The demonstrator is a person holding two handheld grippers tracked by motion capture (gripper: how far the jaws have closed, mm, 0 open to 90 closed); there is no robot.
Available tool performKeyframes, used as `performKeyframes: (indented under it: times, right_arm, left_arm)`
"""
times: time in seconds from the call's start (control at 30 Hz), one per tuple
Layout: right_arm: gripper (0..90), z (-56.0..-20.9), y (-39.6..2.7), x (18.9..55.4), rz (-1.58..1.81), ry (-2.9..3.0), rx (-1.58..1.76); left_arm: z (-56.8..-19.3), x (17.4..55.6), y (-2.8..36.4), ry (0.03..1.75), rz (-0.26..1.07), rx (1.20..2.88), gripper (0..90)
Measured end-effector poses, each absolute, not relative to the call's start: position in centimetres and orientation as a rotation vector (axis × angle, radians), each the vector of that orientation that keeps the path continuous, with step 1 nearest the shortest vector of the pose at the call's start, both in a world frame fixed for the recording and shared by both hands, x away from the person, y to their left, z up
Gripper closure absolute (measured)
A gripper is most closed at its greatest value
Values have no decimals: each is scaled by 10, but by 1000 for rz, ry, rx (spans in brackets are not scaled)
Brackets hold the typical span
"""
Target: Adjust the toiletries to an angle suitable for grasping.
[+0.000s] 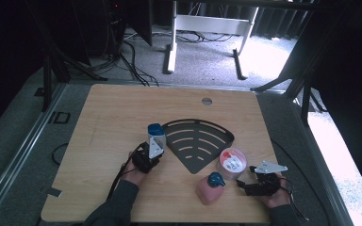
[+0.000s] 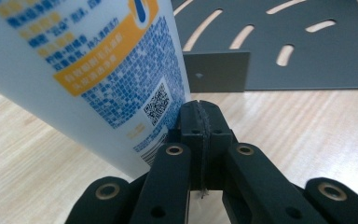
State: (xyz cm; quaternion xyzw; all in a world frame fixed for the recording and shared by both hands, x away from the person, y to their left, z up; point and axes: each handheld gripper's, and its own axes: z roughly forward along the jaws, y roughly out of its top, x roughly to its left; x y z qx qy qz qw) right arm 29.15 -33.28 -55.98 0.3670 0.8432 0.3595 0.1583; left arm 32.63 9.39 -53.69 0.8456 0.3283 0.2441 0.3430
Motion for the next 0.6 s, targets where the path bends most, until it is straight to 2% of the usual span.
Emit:
performKeyframes:
  times: [0.37,0.6]
  right_arm:
    - [155,-560,-333,291,1029,2413,1048]
    - [362,-556,-334,284,1040,2447,999]
  left_arm:
    - [-541,346,90,880,620,2219,897]
    - [-540,350,90,917,602,2213,897]
